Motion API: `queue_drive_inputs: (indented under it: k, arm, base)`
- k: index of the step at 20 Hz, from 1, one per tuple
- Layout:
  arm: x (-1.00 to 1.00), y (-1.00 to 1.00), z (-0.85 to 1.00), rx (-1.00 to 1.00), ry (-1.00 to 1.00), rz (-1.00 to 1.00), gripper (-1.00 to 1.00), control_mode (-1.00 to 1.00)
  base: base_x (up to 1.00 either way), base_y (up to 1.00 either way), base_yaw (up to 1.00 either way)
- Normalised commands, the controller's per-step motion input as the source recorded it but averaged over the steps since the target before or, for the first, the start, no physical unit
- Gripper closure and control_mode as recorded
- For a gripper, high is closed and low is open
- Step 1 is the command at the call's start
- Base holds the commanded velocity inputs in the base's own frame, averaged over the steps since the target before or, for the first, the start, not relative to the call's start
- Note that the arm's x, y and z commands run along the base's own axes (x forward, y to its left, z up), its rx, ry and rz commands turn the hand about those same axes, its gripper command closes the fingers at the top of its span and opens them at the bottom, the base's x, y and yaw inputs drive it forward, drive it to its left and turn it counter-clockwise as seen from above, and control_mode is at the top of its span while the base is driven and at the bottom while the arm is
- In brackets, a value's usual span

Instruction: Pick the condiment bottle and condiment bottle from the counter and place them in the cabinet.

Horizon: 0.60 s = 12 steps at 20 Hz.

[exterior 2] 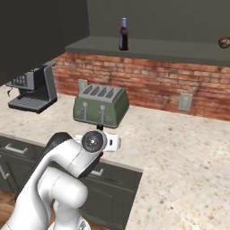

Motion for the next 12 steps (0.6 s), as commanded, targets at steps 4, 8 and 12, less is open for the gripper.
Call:
queue_drive_inputs:
  k: [4, 8, 12]
  arm:
    - [0.00, 0.00, 0.00, 0.00, 0.00, 0.00, 1.00, 1.00]
    - [0.03, -0.07, 0.00, 0.01, 0.00, 0.00, 1.00, -1.00]
    - [-0.11, -0.03, 0.02, 0.00, 0.00, 0.02, 1.00, -1.00]
  base:
    - [0.64, -0.17, 0.00]
    - [0.20, -0.09, 0.00]
    - [0.00, 0.00, 0.00]
